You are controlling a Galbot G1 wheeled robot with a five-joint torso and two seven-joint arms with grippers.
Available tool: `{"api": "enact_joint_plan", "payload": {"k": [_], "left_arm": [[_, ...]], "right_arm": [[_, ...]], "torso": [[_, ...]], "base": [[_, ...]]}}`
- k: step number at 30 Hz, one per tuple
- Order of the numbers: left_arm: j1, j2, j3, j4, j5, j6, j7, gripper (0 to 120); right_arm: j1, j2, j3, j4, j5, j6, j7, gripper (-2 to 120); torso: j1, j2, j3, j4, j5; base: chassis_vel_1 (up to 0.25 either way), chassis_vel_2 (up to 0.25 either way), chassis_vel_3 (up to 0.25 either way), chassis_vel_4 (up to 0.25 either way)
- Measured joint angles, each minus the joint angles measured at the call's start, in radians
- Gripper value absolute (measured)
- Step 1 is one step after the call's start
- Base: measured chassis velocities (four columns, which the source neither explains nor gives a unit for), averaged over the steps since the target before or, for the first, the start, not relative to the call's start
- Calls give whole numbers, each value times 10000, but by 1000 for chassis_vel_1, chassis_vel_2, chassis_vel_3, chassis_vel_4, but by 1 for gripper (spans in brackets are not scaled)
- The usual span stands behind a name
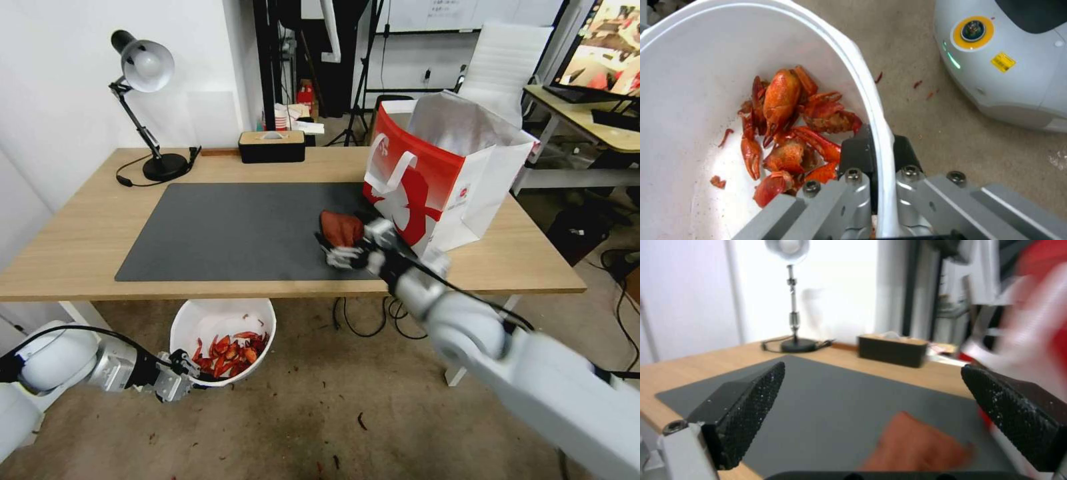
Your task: Sweep shrimp from table into container with towel, then put container into takeout bag.
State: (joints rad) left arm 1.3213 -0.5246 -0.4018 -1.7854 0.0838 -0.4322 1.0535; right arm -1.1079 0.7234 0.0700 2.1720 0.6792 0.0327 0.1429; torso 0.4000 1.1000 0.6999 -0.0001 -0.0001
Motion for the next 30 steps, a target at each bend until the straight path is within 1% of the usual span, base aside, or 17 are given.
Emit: {"api": "enact_joint_plan", "payload": {"k": [1,2,3,4,5,6,7,9,10,12,14,15,18,24,28,30], "left_arm": [[0,0,0,0,0,0,0,0],[32,-16,-15,-51,14,-1,-4,0],[63,-21,-32,-94,19,-3,-12,0],[66,-22,-33,-99,20,-3,-11,0],[120,-31,-64,-151,23,-5,-18,0],[120,-31,-64,-151,23,-5,-18,0],[151,-41,-87,-174,26,-6,-23,0],[187,-76,-108,-235,47,-7,-26,0],[187,-76,-108,-235,47,-7,-26,0],[249,-136,-157,-291,81,-7,-29,0],[322,-184,-216,-297,173,-32,-33,0],[322,-184,-216,-297,173,-32,-33,0],[446,-196,-308,-325,200,-80,-34,0],[566,-151,-431,-353,201,-128,-33,0],[771,-154,-593,-404,204,-163,10,0],[1067,-173,-829,-477,232,-222,44,0]], "right_arm": [[0,0,0,0,0,0,0,100],[-1154,122,697,189,-493,359,-93,100],[-2062,328,1256,308,-939,703,-120,100],[-2137,350,1306,317,-975,735,-121,100],[-3412,844,2068,363,-1561,1268,-121,100],[-3412,844,2068,363,-1561,1268,-121,100],[-4352,1254,2489,245,-1991,1726,-122,100],[-5134,1716,2881,-64,-2539,2270,-106,100],[-5134,1716,2881,-64,-2539,2270,-106,100],[-5669,2221,3144,-374,-2963,2720,10,100],[-5962,2632,3189,-651,-3258,2934,200,100],[-5962,2632,3189,-651,-3258,2934,200,100],[-6037,3036,3114,-906,-3287,2909,580,100],[-5960,3210,2943,-1069,-3026,2680,833,100],[-5931,3221,2824,-1160,-2976,2602,862,100],[-5921,3203,2779,-1183,-2973,2567,863,100]], "torso": [[0,0,0,0,0],[0,0,0,-8,5],[0,0,0,-5,5],[0,0,0,-5,5],[-2,1,-2,-3,2],[-2,1,-2,-3,2],[-1,1,-2,2,1],[-2,1,-1,-1,2],[-2,1,-1,-1,2],[-1,1,-1,0,2],[-2,1,-1,0,1],[-2,1,-1,0,1],[-1,1,0,2,0],[0,1,0,1,0],[-1,1,1,1,1],[-1,1,1,-2,1]], "base": [[0,0,0,0],[0,0,0,0],[0,0,0,0],[0,0,0,0],[0,0,0,0],[0,0,0,0],[0,0,0,0],[0,0,0,0],[0,0,0,0],[0,0,0,0],[0,0,0,0],[0,0,0,0],[0,0,0,0],[0,0,0,0],[0,0,0,0],[0,0,0,0]]}}
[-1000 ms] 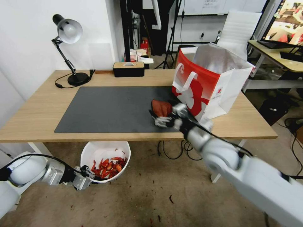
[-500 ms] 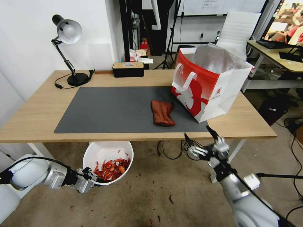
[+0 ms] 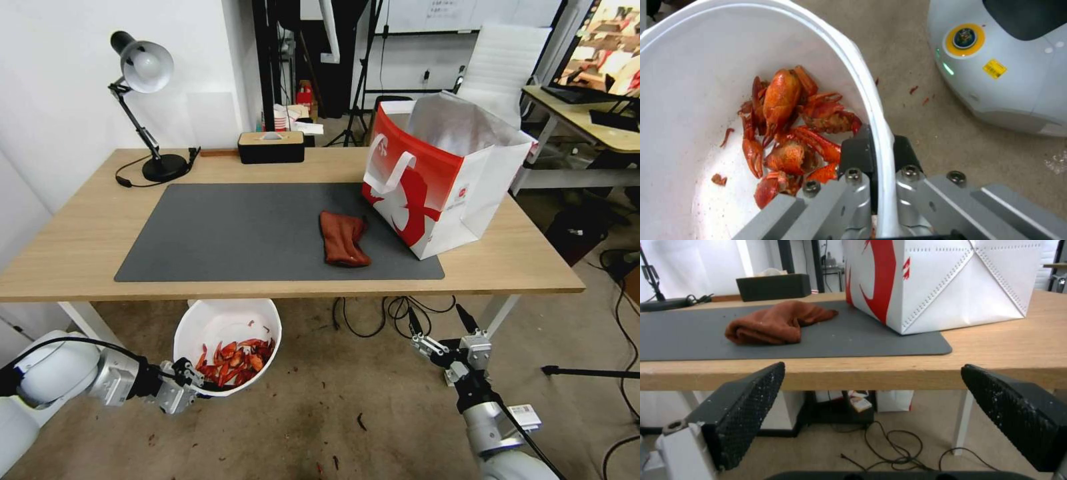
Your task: Sweep shrimp from table into container with towel, then put container into takeout bag.
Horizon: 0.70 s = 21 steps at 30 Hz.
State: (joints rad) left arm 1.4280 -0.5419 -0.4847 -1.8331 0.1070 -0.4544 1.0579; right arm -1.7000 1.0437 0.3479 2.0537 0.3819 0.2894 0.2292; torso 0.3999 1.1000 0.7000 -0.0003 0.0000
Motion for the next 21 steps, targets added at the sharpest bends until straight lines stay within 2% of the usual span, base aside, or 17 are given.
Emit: {"api": "enact_joint_plan", "payload": {"k": [2,3,6,7,10,11,15,16,19,20,21], "left_arm": [[378,-38,-302,-76,65,-82,18,0],[378,-38,-302,-76,65,-82,18,0],[1284,-190,-915,-257,189,-247,32,0],[1284,-190,-915,-257,189,-247,32,0],[2296,-365,-1771,-506,293,-456,57,0],[2296,-365,-1771,-506,293,-456,57,0],[3716,-646,-3291,-1069,280,-714,98,0],[3716,-646,-3291,-1069,280,-714,98,0],[4615,-656,-4284,-1589,239,-799,141,0],[4615,-656,-4284,-1589,239,-799,141,0],[4872,-625,-4621,-1767,121,-799,202,0]], "right_arm": [[48,-48,-23,-18,5,-31,0,100],[48,-48,-23,-18,5,-31,0,100],[159,-130,-140,-71,4,-78,-7,100],[159,-130,-140,-71,4,-78,-7,100],[262,-171,-326,-136,-21,-111,-27,100],[262,-171,-326,-136,-21,-111,-27,100],[336,-212,-492,-235,-33,-116,-63,100],[336,-212,-492,-235,-33,-116,-63,100],[358,-233,-566,-256,-26,-116,-72,100],[358,-233,-566,-256,-26,-116,-72,100],[353,-233,-594,-256,12,-120,-70,100]], "torso": [[0,0,0,1,-1],[0,0,0,1,-1],[1,0,0,2,-2],[1,0,0,2,-2],[0,0,-1,4,-1],[0,0,-1,4,-1],[2,0,-1,3,-1],[2,0,-1,3,-1],[2,0,-1,4,-2],[2,0,-1,4,-2],[2,0,-1,3,-1]], "base": [[0,0,0,0],[0,0,0,0],[0,0,0,0],[0,0,0,0],[0,0,0,0],[0,0,0,0],[0,0,0,0],[0,0,0,0],[0,0,0,0],[0,0,0,0],[0,0,0,0]]}}
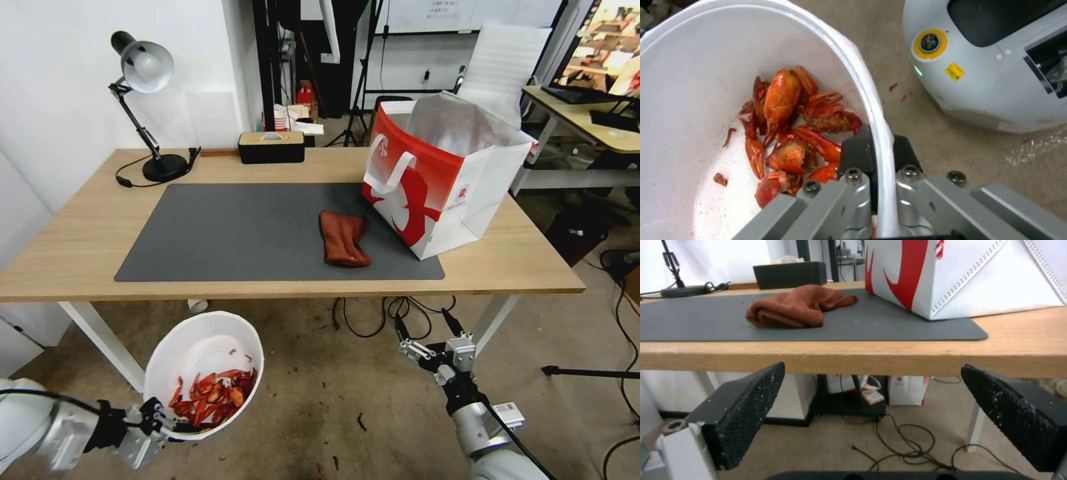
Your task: Sweep shrimp from table into container with towel, then put container into takeout bag.
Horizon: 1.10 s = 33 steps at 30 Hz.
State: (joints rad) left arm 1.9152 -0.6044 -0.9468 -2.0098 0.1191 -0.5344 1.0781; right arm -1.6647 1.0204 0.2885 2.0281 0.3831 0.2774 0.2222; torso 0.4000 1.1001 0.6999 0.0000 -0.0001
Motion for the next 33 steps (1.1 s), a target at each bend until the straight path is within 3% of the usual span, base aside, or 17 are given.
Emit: {"api": "enact_joint_plan", "payload": {"k": [2,3,7,8,10,11,14,17,19,20,23,24,26,27,29,31,33], "left_arm": [[527,122,-705,-343,-333,25,83,0],[527,122,-705,-343,-333,25,83,0],[1327,413,-2192,-963,-1153,151,206,0],[1327,413,-2192,-963,-1153,151,206,0],[1477,695,-2885,-1208,-1800,294,300,0],[1477,695,-2885,-1208,-1800,294,300,0],[1373,1336,-3494,-1421,-2621,598,346,0],[858,1893,-3498,-1453,-2919,848,368,0],[-98,2455,-2920,-1308,-3215,1124,362,0],[-98,2455,-2920,-1308,-3215,1124,362,0],[-2392,3527,-1173,-803,-3829,1644,213,0],[-2392,3527,-1173,-803,-3829,1644,213,0],[-3333,4124,-570,-548,-4255,1896,-33,0],[-4457,4602,310,-289,-4875,2163,-269,0],[-4548,4630,381,-271,-4921,2182,-285,0],[-6780,4994,2498,124,-5736,2458,-524,0],[-9669,4922,5385,635,-5979,2541,-517,0]], "right_arm": [[-25,18,-44,0,58,-53,34,100],[-25,18,-44,0,58,-53,34,100],[-106,58,-50,-98,-6,-23,63,100],[-106,58,-50,-98,-6,-23,63,100],[-163,60,-38,-186,-267,140,29,100],[-163,60,-38,-186,-267,140,29,100],[-186,105,-3,-215,-438,235,-5,100],[-209,142,-1,-215,-485,238,-10,100],[-253,170,0,-191,-547,235,-12,100],[-253,170,0,-191,-547,235,-12,100],[-352,193,75,-116,-670,227,-18,100],[-352,193,75,-116,-670,227,-18,100],[-402,199,103,-91,-728,221,-26,100],[-435,222,115,-83,-793,218,-48,100],[-439,227,117,-83,-804,217,-51,100],[-478,307,135,-83,-905,214,-73,100],[-544,466,137,-83,-1029,208,-108,100]], "torso": [[0,0,0,-1,1],[0,0,0,-1,1],[0,0,0,0,1],[0,0,0,0,1],[-1,0,1,1,0],[-1,0,1,1,0],[0,0,2,-1,1],[0,-1,2,0,1],[0,-2,2,-1,-1],[0,-2,2,-1,-1],[1,-2,3,-4,-7],[1,-2,3,-4,-7],[1,-2,3,-6,-1],[1,-2,3,-5,9],[1,-2,3,-6,10],[1,-3,3,-2,3],[1,-2,2,3,3]], "base": [[0,0,0,0],[0,0,0,0],[0,0,0,0],[0,0,0,0],[0,0,0,0],[0,0,0,0],[0,0,0,0],[0,0,0,0],[0,0,0,0],[0,0,0,0],[0,0,0,0],[0,0,0,0],[0,0,0,0],[0,0,0,0],[0,0,0,0],[0,0,0,0],[0,0,0,0]]}}
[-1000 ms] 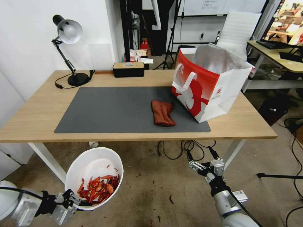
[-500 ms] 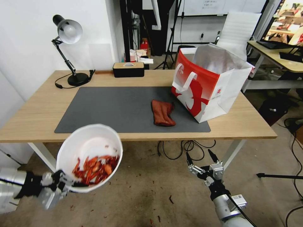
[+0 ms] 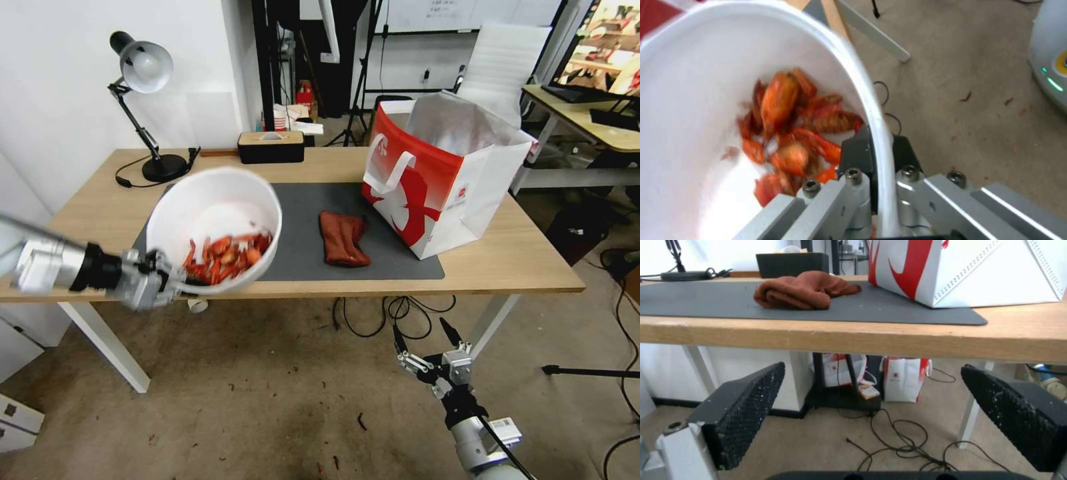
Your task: Sweep shrimp from table into container with towel, then put container into takeout bag.
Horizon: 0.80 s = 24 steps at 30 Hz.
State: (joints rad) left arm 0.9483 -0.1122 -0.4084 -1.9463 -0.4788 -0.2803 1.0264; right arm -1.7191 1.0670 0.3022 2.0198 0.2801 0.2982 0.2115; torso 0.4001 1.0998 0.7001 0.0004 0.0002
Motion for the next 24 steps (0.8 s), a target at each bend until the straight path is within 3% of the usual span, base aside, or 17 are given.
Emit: {"api": "enact_joint_plan", "payload": {"k": [1,3,4,5,7,10,13,24], "left_arm": [[0,0,0,0,0,0,0,0],[-3038,-383,2697,385,110,-65,77,0],[-4206,-591,3433,477,206,-114,81,0],[-4206,-591,3433,477,206,-114,81,0],[-5195,-860,4075,531,354,-147,113,0],[-5503,-985,4412,561,445,-156,141,0],[-5958,-1230,5180,738,618,-226,199,0],[-6065,-1483,5815,889,919,-309,254,0]], "right_arm": [[0,0,0,0,0,0,0,100],[-71,159,-7,-4,-143,-9,-23,100],[-109,220,-25,6,-202,-32,-38,100],[-109,220,-25,6,-202,-32,-38,100],[-143,293,-42,34,-262,-59,-60,100],[-148,331,-45,43,-296,-80,-63,100],[-175,402,-46,57,-346,-112,-94,100],[-168,536,-129,-60,-448,-114,-168,100]], "torso": [[0,0,0,0,0],[1,0,0,0,-15],[0,0,-1,-7,3],[0,0,-1,-7,3],[0,0,0,-8,-1],[0,1,-1,-7,3],[0,0,-1,-2,0],[0,1,-1,-2,-2]], "base": [[0,0,0,0],[0,0,0,0],[0,0,0,0],[0,0,0,0],[0,0,0,0],[0,0,0,0],[0,0,0,0],[0,0,0,0]]}}
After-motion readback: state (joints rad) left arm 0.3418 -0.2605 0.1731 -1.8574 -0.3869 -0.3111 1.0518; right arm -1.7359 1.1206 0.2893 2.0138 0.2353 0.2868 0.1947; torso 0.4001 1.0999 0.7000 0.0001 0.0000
